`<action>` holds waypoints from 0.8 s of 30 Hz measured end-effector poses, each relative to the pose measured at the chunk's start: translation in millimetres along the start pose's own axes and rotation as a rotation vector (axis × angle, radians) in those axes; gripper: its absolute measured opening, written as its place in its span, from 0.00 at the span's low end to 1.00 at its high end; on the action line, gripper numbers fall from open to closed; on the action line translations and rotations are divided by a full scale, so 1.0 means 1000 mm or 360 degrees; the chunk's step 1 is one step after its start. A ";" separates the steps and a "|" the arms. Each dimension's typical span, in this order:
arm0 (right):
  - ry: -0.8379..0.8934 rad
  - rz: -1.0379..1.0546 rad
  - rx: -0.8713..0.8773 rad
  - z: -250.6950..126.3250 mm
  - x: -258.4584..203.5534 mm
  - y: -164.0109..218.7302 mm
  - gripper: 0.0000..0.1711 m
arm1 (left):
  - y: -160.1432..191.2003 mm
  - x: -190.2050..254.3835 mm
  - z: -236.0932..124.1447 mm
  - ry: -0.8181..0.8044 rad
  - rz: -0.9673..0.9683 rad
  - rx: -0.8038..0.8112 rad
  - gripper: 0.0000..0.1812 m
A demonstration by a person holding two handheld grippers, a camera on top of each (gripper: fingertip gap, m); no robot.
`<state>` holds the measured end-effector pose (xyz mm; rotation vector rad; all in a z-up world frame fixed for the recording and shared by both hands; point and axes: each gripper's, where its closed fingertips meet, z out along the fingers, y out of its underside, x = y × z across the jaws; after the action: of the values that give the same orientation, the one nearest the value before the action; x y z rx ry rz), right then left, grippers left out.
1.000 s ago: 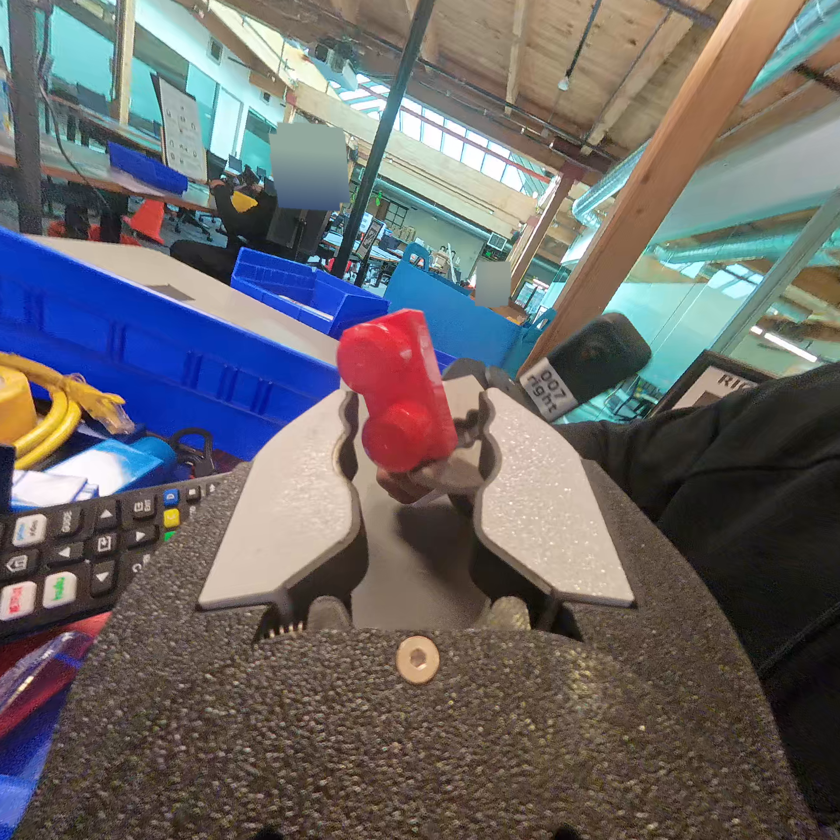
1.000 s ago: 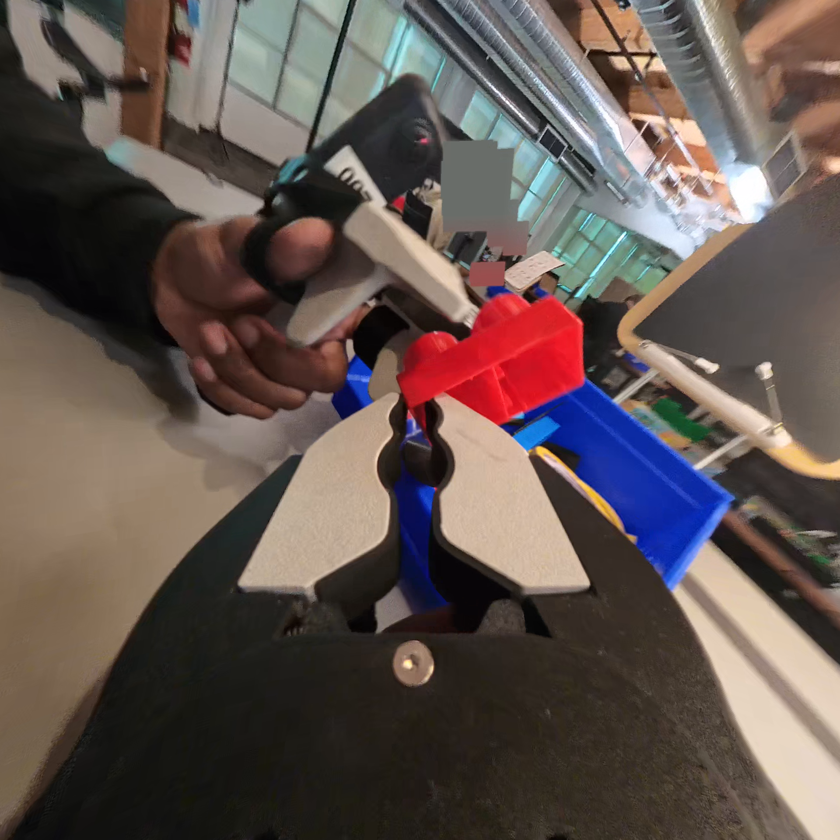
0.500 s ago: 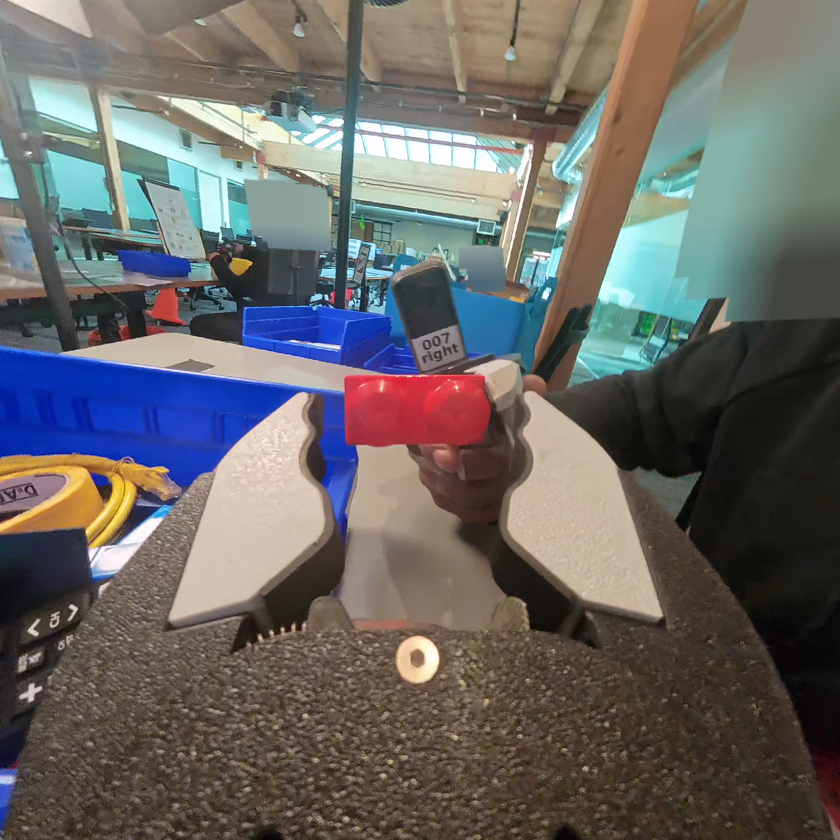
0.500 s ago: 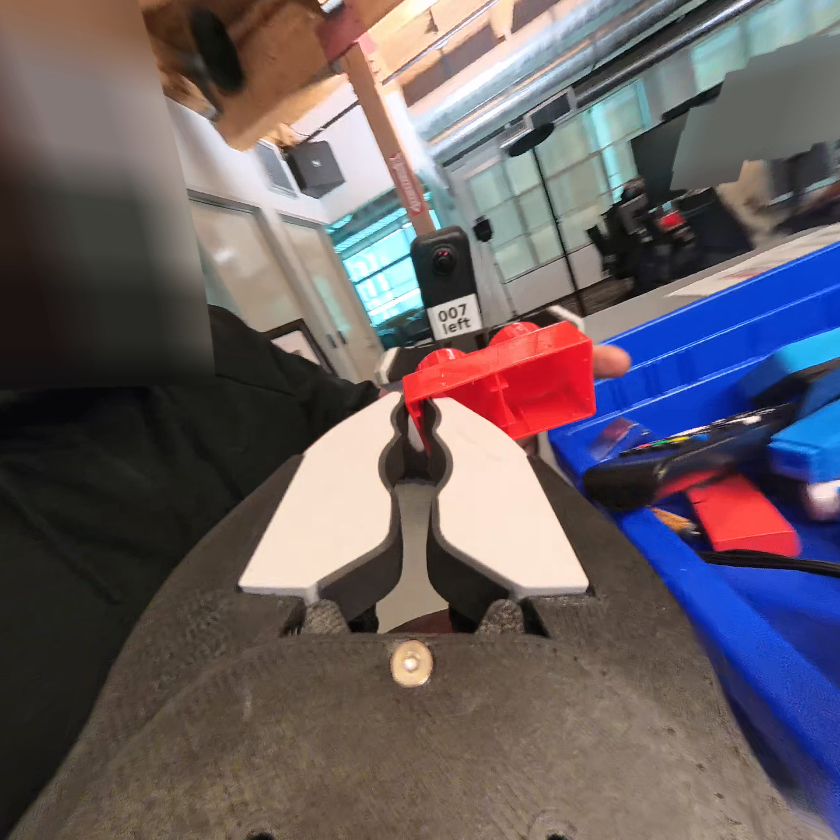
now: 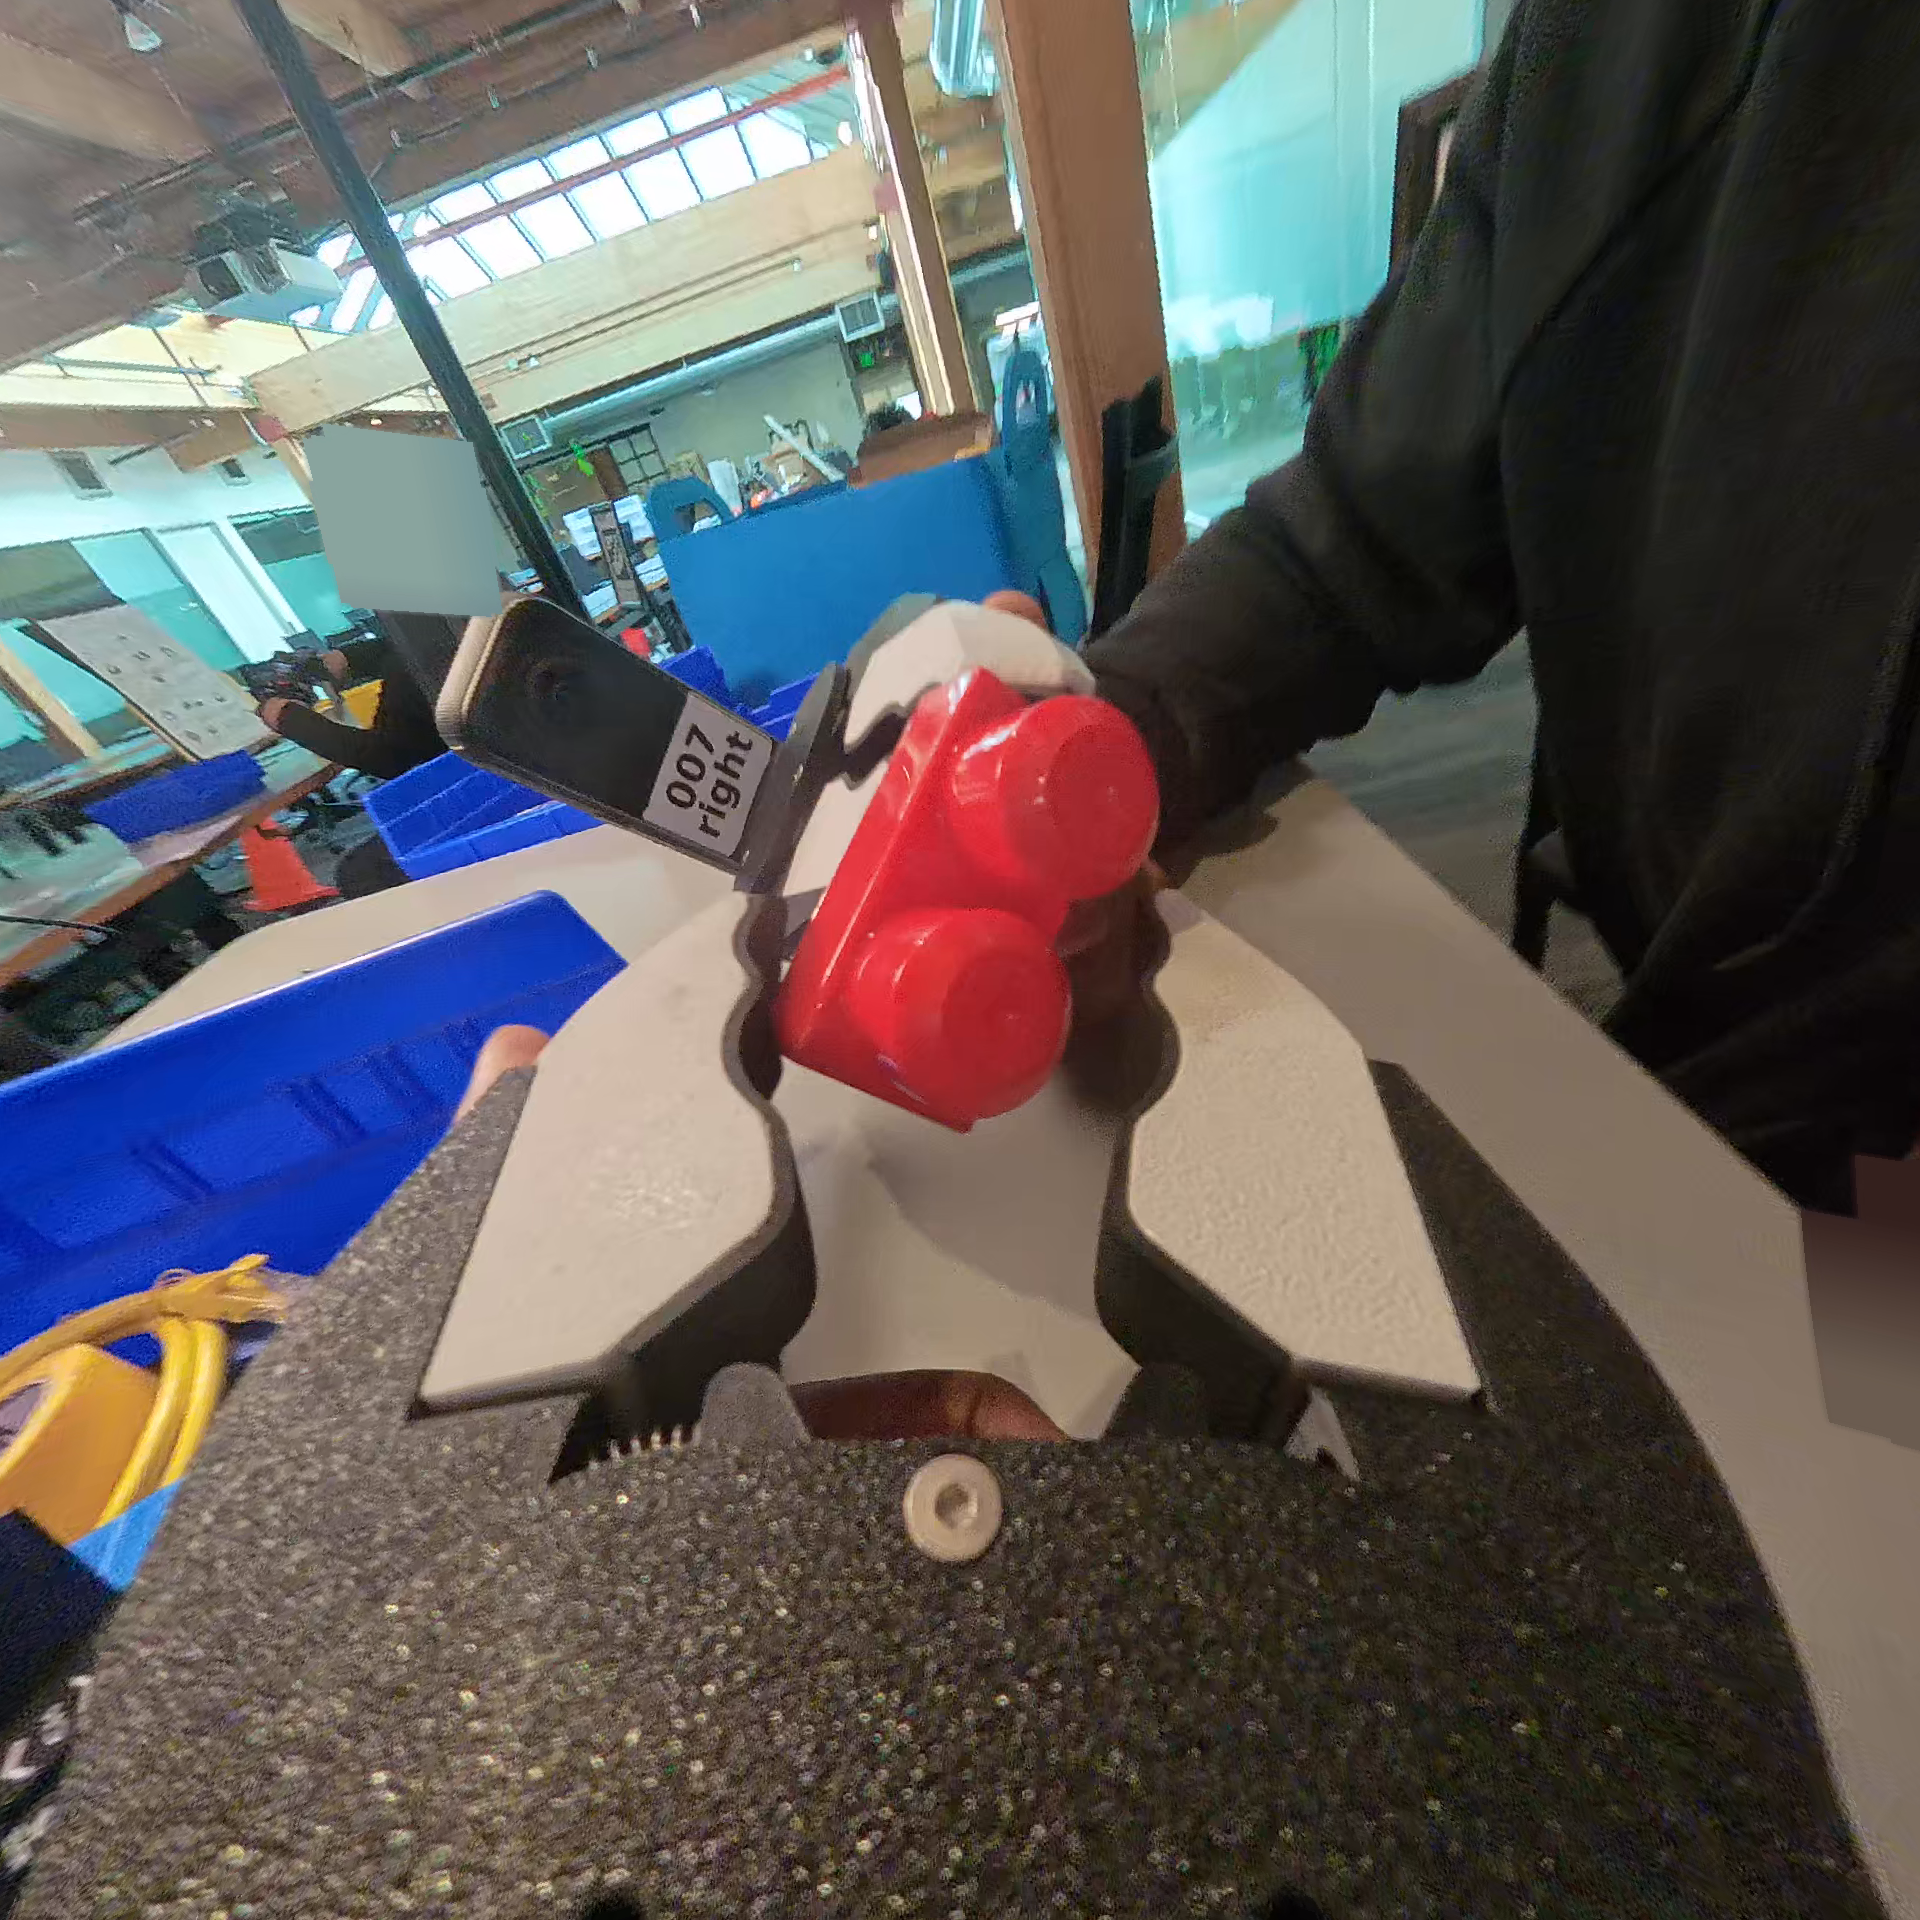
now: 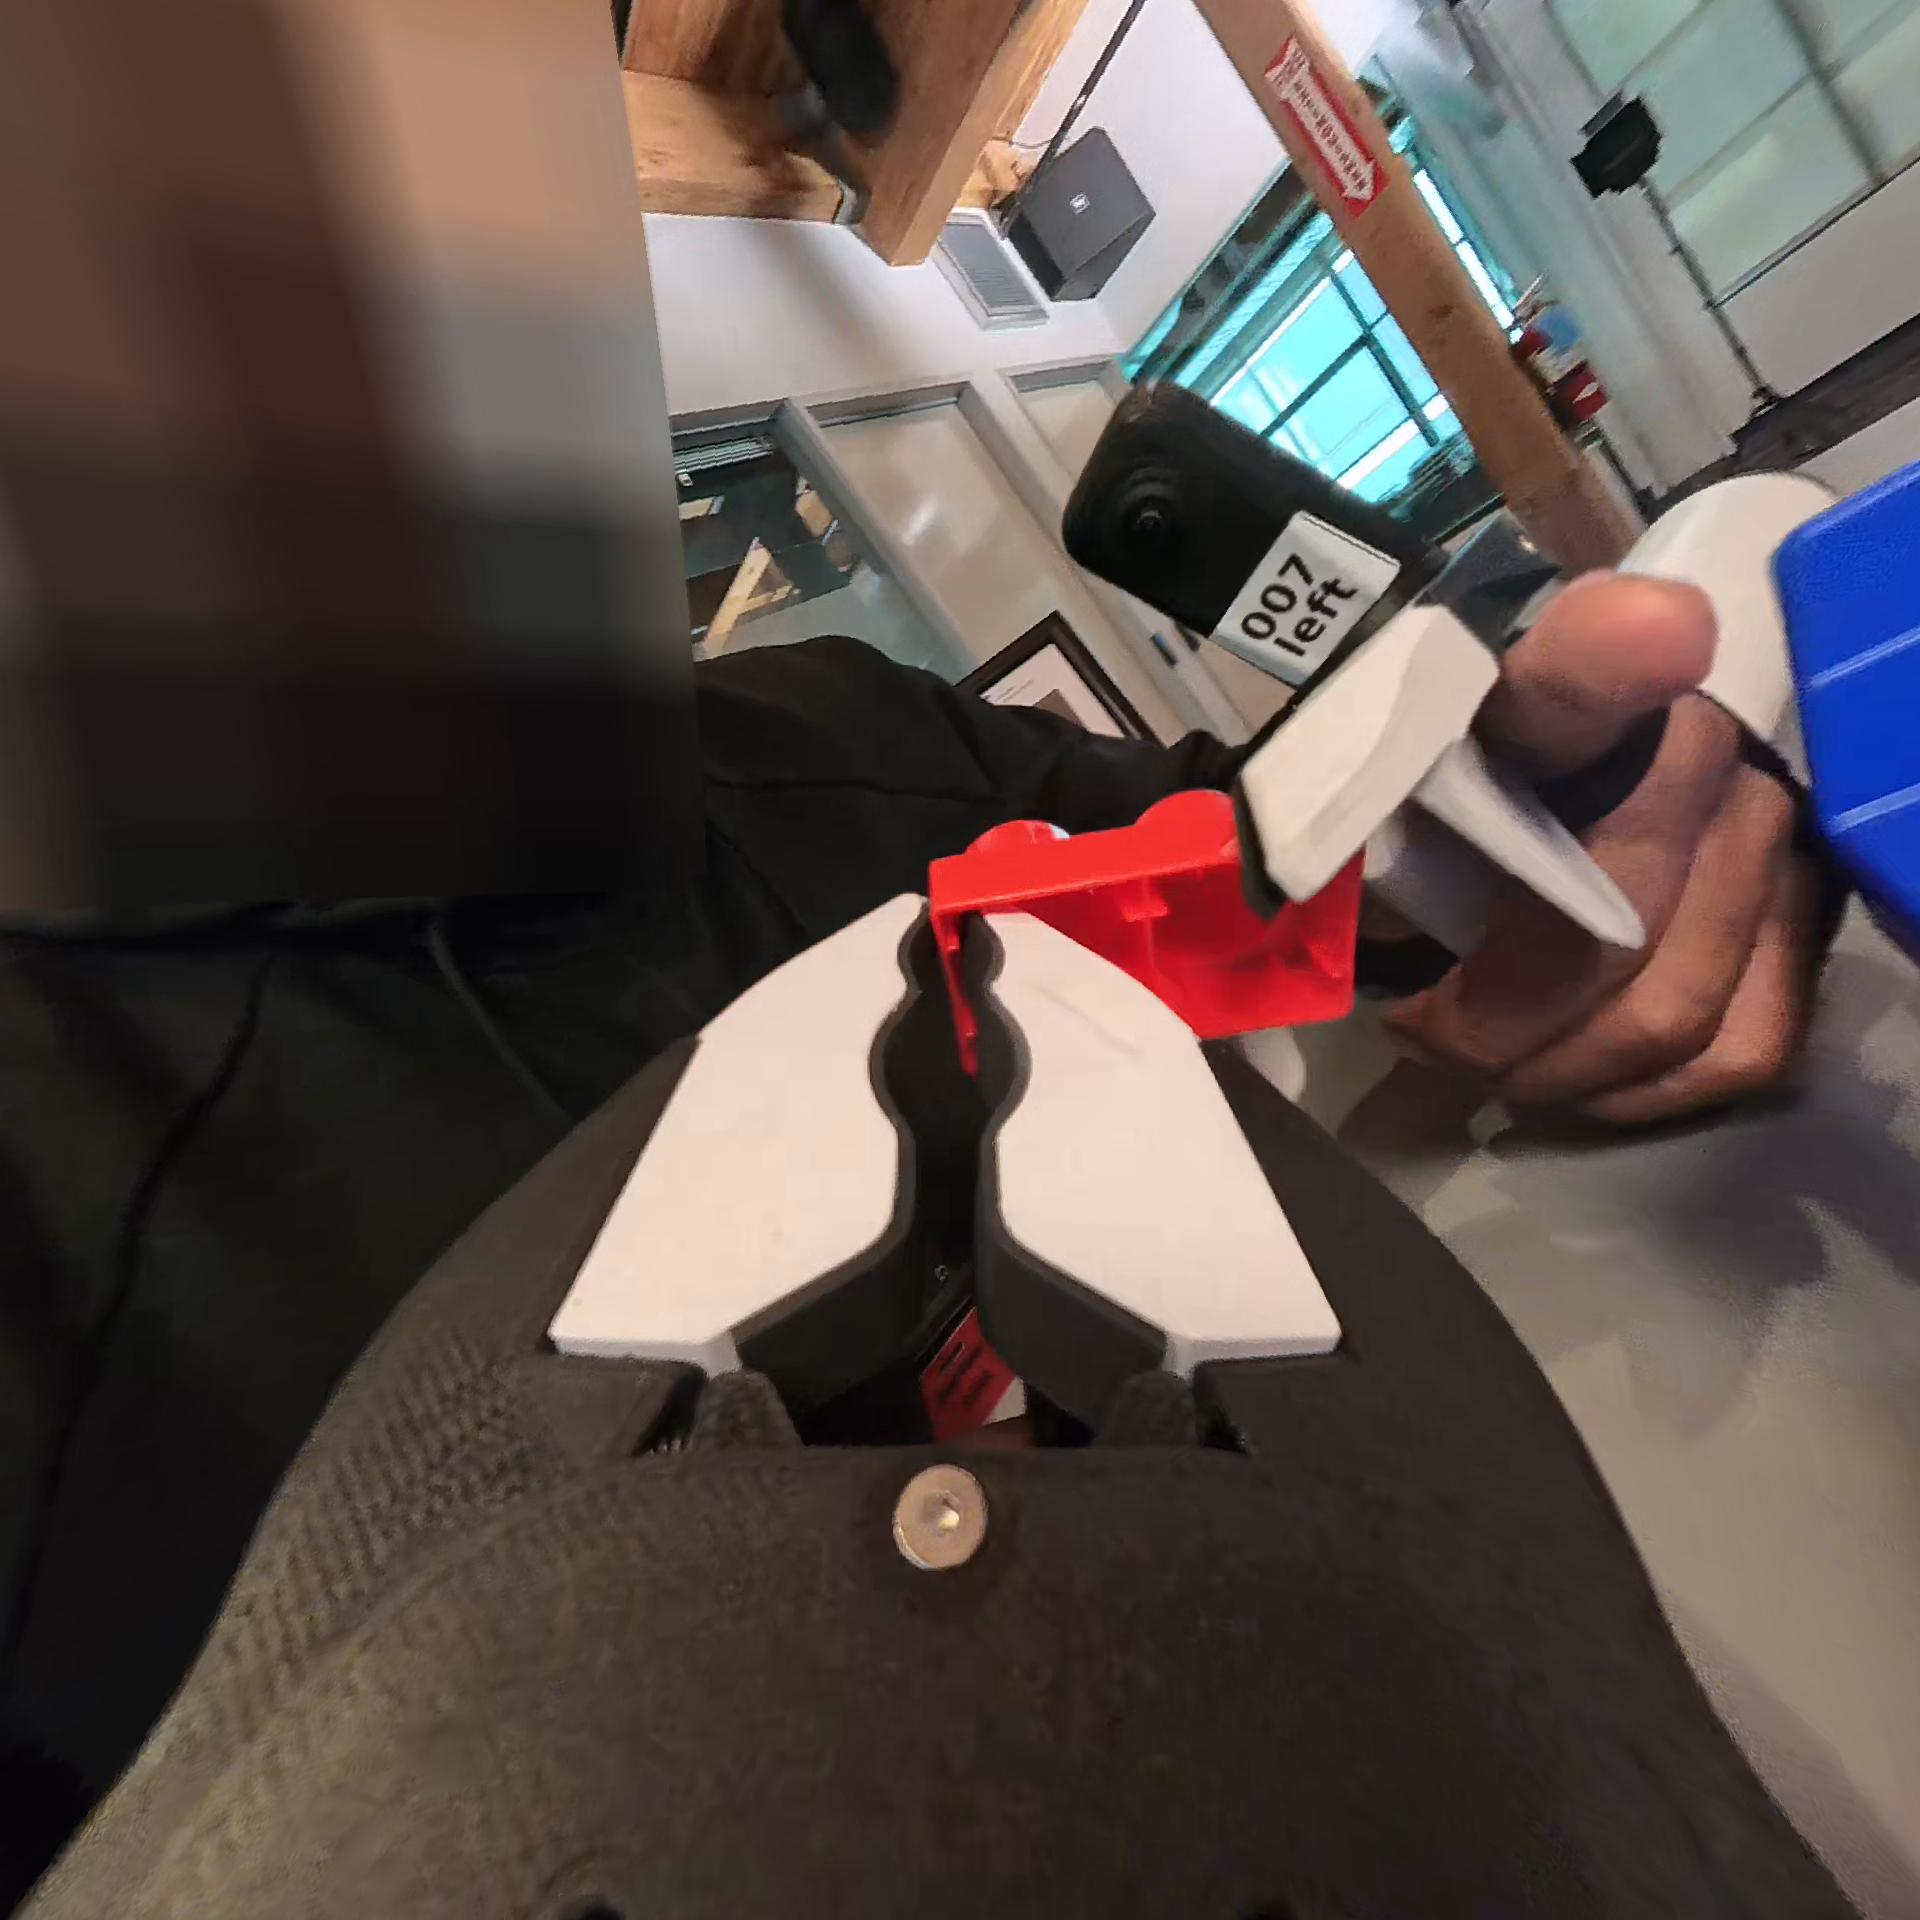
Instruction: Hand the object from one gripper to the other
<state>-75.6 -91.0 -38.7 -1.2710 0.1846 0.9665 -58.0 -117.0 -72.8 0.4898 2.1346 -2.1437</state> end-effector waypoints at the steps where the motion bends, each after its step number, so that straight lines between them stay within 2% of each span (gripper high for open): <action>1: -0.0007 0.0008 -0.0010 0.000 0.000 0.001 0.02 | 0.004 0.000 0.001 -0.0024 0.0067 -0.0044 0.33; 5: 0.0089 -0.0025 0.0006 -0.006 0.007 -0.003 0.03 | 0.013 -0.010 0.001 -0.0152 0.0175 -0.0157 0.29; 10: 0.0500 -0.0299 0.0053 -0.028 0.028 -0.022 0.09 | 0.017 -0.035 -0.007 -0.0304 -0.0030 -0.0232 0.29; 14: 0.0954 -0.0768 -0.0018 -0.050 0.039 -0.039 0.16 | 0.020 -0.048 -0.011 -0.0389 -0.0285 -0.0267 0.28; 18: 0.1367 -0.1451 -0.0337 -0.063 0.043 -0.040 0.23 | 0.033 -0.053 -0.012 -0.0437 -0.0491 -0.0393 0.29; 21: 0.1556 -0.1876 -0.0613 -0.065 0.046 -0.036 0.28 | 0.041 -0.059 -0.016 -0.0508 -0.0548 -0.0484 0.29; 24: 0.1630 -0.2144 -0.0804 -0.059 0.049 -0.029 0.28 | 0.048 -0.057 -0.016 -0.0518 -0.0518 -0.0592 0.29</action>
<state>-3.2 -116.2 -67.1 -1.8060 -0.1619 -0.8848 12.1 -112.2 -103.2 -0.2353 2.4540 -1.7282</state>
